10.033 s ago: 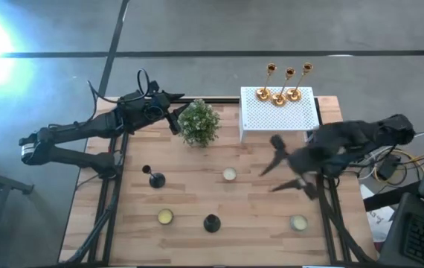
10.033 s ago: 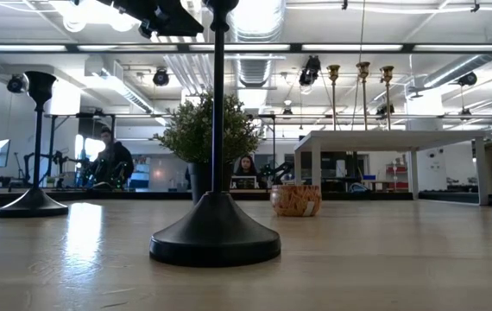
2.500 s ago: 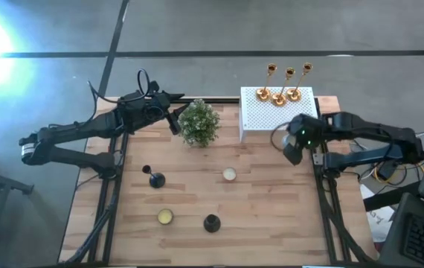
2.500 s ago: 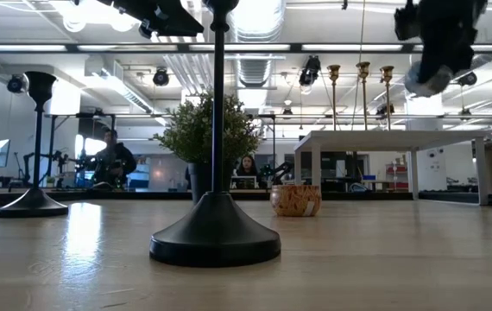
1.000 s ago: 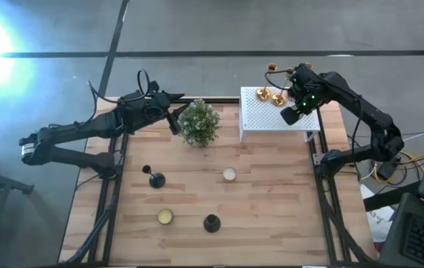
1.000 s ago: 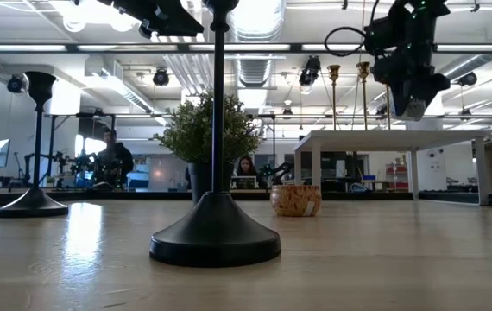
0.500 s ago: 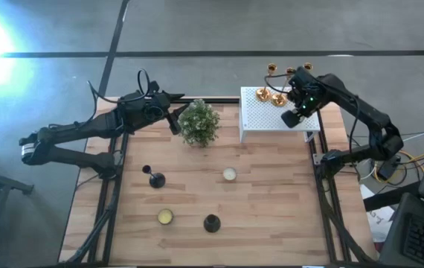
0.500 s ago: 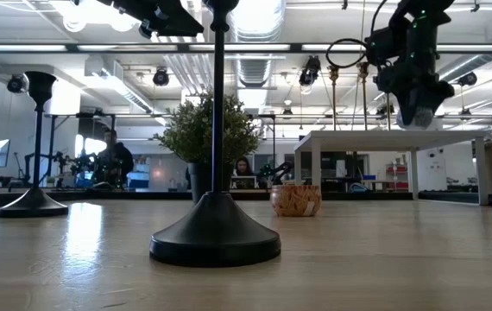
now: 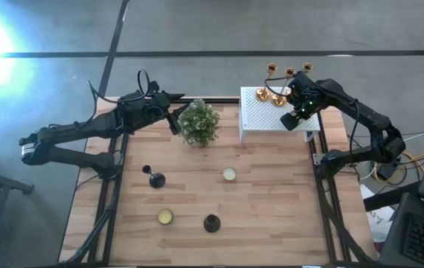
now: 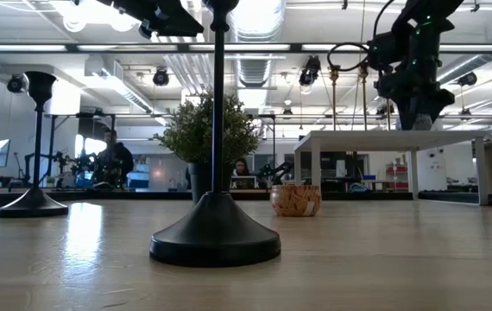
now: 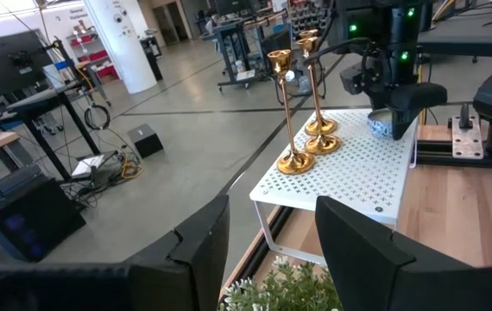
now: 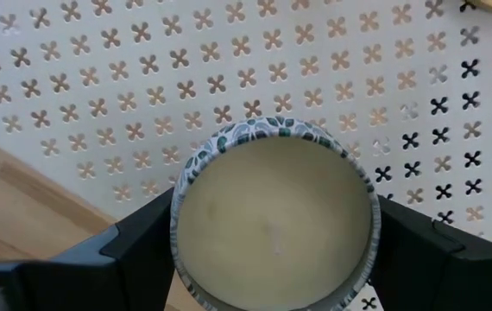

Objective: Pick & Place candle stick holders
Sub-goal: Put the blue scented candle on the shelf

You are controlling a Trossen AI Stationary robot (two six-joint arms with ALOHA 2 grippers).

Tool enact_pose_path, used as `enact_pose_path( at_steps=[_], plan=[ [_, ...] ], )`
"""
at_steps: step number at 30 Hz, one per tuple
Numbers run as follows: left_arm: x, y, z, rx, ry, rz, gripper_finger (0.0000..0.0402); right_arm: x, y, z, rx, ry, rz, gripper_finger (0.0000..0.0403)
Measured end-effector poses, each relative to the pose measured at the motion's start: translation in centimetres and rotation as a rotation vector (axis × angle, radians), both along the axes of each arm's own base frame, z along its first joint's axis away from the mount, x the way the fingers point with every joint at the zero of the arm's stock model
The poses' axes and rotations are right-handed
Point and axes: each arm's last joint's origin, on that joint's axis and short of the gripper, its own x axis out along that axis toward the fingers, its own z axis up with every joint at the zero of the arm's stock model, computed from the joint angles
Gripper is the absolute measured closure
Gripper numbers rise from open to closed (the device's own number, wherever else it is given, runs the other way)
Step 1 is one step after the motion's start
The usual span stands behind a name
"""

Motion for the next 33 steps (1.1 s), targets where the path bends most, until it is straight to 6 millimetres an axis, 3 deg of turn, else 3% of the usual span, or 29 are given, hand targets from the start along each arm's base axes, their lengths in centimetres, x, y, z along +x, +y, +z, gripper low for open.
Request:
enact_pose_path(
  at_steps=[14,21,33],
  plan=[
    [0.0,0.0,0.0,0.0,0.0,0.001,0.0223,0.4,-0.4,1.1,-0.043,-0.036,0.015,0.0049],
    [0.0,0.0,0.0,0.0,0.0,0.0,0.0223,0.1,-0.1,1.5,-0.057,-0.043,0.021,0.004],
    [0.0,0.0,0.0,0.0,0.0,0.0,0.0223,-2.2,2.8,4.8,-0.22,-0.133,0.01,0.0039]
  ],
)
